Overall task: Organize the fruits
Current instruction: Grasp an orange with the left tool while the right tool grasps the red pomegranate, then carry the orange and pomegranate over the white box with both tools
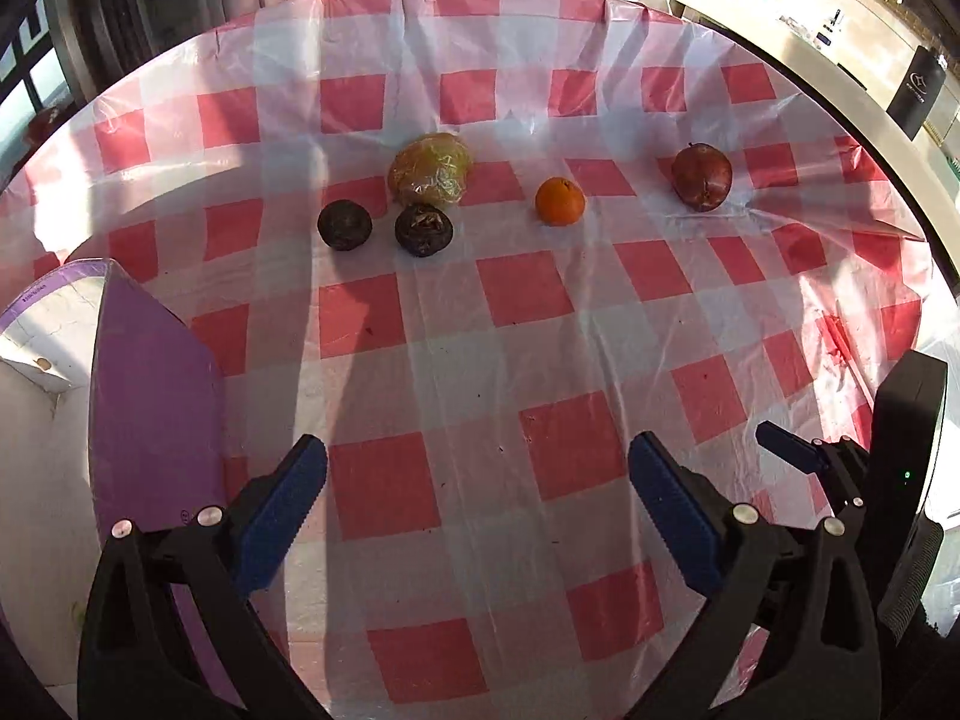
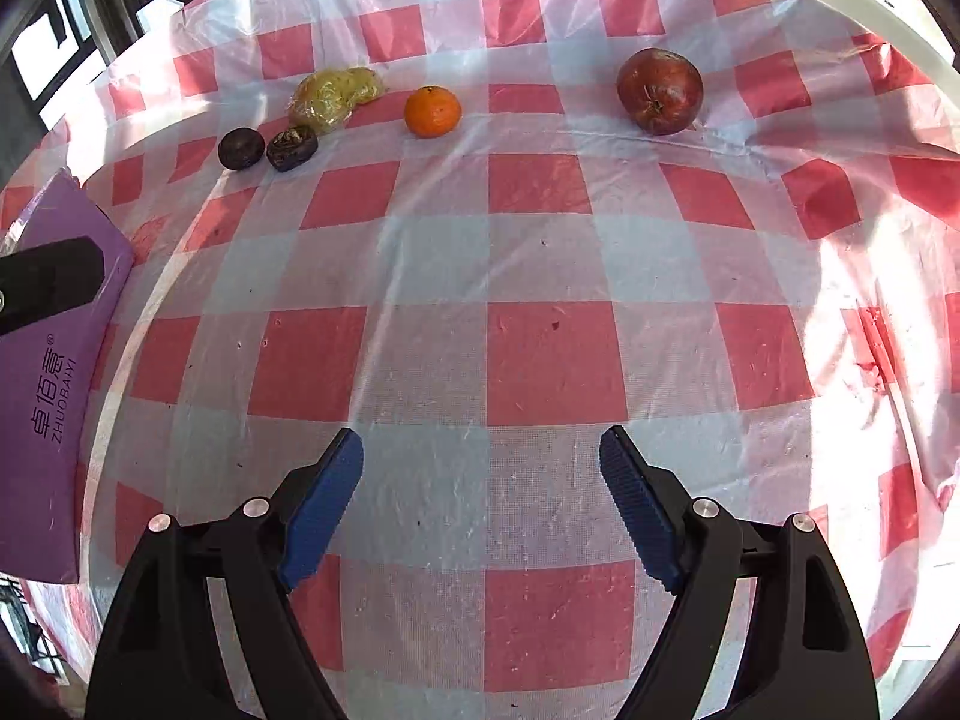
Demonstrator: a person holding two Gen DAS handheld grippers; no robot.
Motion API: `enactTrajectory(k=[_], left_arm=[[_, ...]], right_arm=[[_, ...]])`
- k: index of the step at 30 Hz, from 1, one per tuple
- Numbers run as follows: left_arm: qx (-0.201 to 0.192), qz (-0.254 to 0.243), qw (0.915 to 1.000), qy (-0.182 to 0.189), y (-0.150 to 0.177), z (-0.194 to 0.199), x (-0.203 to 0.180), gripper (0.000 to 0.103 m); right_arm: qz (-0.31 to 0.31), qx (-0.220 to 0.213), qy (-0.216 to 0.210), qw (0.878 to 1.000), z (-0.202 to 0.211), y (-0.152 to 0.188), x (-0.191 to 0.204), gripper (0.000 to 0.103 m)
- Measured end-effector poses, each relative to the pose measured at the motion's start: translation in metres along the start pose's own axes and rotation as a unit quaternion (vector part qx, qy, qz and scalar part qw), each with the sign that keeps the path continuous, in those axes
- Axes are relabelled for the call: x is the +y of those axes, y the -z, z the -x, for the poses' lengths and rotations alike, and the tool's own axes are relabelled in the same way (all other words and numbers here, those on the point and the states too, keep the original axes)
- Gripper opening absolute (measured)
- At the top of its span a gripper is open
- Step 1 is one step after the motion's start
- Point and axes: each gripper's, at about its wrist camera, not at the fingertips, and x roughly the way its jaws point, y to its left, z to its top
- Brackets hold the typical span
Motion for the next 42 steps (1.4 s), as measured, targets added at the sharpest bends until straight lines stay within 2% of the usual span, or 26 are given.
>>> enactTrajectory(k=[4, 9, 18, 27, 29, 30, 32, 34, 35, 36, 38, 42], left_arm=[[0.04, -0.016, 0.999, -0.013, 0.003, -0.043, -0.022, 0.101], [0.053, -0.011, 0.998, -0.033, -0.002, -0.077, -0.031, 0.101], [0.033, 0.011, 0.9985, -0.041, -0.048, -0.118, -0.037, 0.101], [-0.014, -0.001, 0.9989, -0.044, -0.113, -0.15, -0.05, 0.1], [-0.024, -0.011, 0.9986, -0.046, -0.123, -0.155, -0.052, 0.099], [-0.03, -0.016, 0.9986, -0.041, -0.128, -0.157, -0.053, 0.095], [-0.041, -0.025, 0.9985, -0.028, -0.135, -0.159, -0.053, 0.088], [-0.053, -0.034, 0.9978, -0.022, -0.139, -0.158, -0.054, 0.072], [-0.06, -0.039, 0.9972, -0.021, -0.14, -0.156, -0.054, 0.051], [-0.058, -0.043, 0.9971, -0.021, -0.141, -0.155, -0.054, 0.037], [-0.053, -0.041, 0.9977, -0.01, -0.145, -0.157, -0.065, 0.037], [-0.047, -0.03, 0.9984, -0.003, -0.123, -0.141, -0.06, 0.037]], right_arm=[[-0.028, -0.01, 0.017, 0.999, -0.022, -0.022, -0.039, 0.079], [-0.014, -0.044, 0.026, 0.999, -0.045, -0.068, -0.068, 0.08], [0.026, -0.083, 0.017, 0.996, -0.081, -0.146, -0.109, 0.082], [0.048, -0.093, -0.004, 0.994, -0.099, -0.19, -0.119, 0.081], [0.045, -0.095, -0.005, 0.994, -0.099, -0.194, -0.12, 0.076], [0.045, -0.095, -0.007, 0.994, -0.099, -0.196, -0.121, 0.075], [0.048, -0.099, -0.014, 0.994, -0.098, -0.198, -0.121, 0.065], [0.054, -0.1, -0.014, 0.993, -0.096, -0.197, -0.119, 0.064], [0.054, -0.101, -0.014, 0.993, -0.096, -0.197, -0.119, 0.064], [0.053, -0.102, -0.016, 0.993, -0.093, -0.196, -0.118, 0.063], [0.052, -0.102, -0.018, 0.993, -0.092, -0.196, -0.119, 0.063], [0.057, -0.1, -0.013, 0.993, -0.094, -0.198, -0.116, 0.063]])
